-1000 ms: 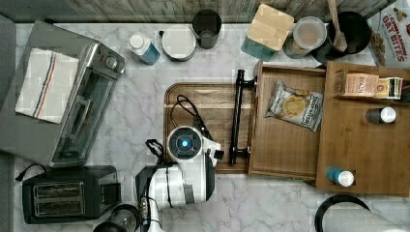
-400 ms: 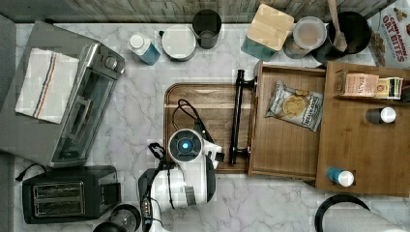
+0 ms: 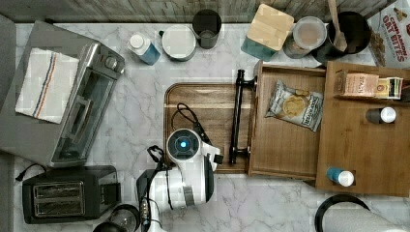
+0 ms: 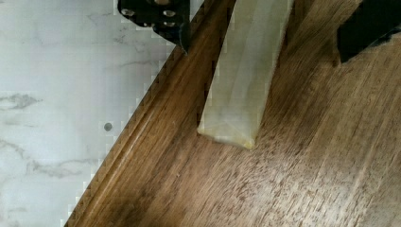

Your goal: Place the butter on the board.

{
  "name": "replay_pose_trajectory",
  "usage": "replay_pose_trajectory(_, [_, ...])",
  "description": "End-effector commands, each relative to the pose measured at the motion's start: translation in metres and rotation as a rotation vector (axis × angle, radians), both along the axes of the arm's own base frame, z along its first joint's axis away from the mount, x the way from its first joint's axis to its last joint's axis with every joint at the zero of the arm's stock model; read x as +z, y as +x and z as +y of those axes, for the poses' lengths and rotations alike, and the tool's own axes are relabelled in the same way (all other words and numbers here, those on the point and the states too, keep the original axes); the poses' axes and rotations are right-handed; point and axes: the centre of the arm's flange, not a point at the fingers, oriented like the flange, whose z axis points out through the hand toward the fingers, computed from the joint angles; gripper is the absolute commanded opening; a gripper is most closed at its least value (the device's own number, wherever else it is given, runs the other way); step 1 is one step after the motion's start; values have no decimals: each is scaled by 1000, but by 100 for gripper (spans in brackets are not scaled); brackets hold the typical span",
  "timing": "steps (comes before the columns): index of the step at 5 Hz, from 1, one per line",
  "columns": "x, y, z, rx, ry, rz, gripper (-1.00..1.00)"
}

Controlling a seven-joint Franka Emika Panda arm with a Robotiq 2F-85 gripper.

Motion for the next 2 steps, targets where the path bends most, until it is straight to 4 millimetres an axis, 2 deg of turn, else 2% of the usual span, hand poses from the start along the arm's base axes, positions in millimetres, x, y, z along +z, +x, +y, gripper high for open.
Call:
replay_pose_trajectory(1, [56,29,9,-51,-39,-156,100])
replay_pose_trajectory(2, [56,29,9,-51,-39,-155,100])
